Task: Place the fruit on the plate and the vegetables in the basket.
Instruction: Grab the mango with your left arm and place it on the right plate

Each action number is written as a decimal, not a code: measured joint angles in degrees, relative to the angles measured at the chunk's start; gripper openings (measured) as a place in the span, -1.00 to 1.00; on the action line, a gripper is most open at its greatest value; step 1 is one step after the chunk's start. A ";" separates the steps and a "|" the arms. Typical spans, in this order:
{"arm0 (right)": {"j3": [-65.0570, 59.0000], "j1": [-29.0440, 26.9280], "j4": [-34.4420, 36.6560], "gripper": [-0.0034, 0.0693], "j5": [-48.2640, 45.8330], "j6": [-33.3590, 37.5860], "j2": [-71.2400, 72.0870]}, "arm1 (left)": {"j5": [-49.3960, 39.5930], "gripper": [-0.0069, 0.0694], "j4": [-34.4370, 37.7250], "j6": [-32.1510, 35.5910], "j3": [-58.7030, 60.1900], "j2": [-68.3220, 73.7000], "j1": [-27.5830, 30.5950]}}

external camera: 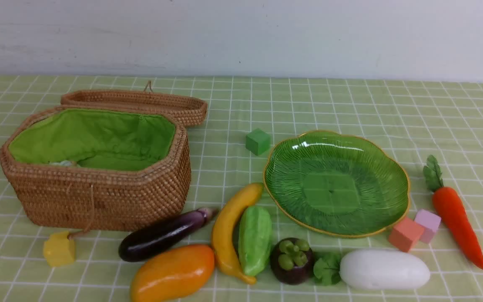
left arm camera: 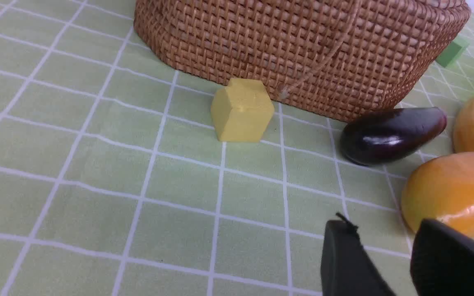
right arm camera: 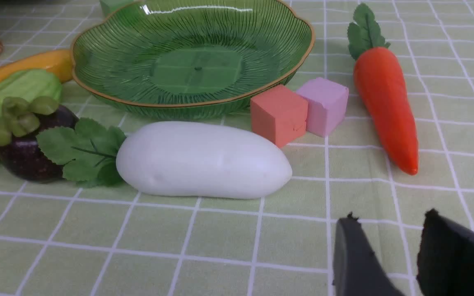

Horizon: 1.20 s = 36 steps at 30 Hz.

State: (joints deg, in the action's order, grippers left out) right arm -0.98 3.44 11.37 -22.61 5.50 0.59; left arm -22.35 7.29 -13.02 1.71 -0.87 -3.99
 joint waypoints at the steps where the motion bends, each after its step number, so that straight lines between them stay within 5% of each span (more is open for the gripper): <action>1: 0.00 0.00 0.00 -0.25 0.00 0.00 0.00 | 0.00 -0.19 0.00 0.00 0.00 0.00 0.00; 26: 0.00 0.00 0.00 -0.25 0.00 0.00 0.00 | 3.76 -0.19 -1.20 -0.66 0.00 0.00 0.00; 36: 0.00 0.00 0.00 -0.25 0.00 0.00 0.00 | 18.18 -0.19 23.76 -19.86 0.00 0.00 0.00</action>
State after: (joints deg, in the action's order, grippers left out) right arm -0.98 3.44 11.37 -22.61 5.50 0.59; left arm -4.18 31.04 -32.88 1.71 -0.87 -3.99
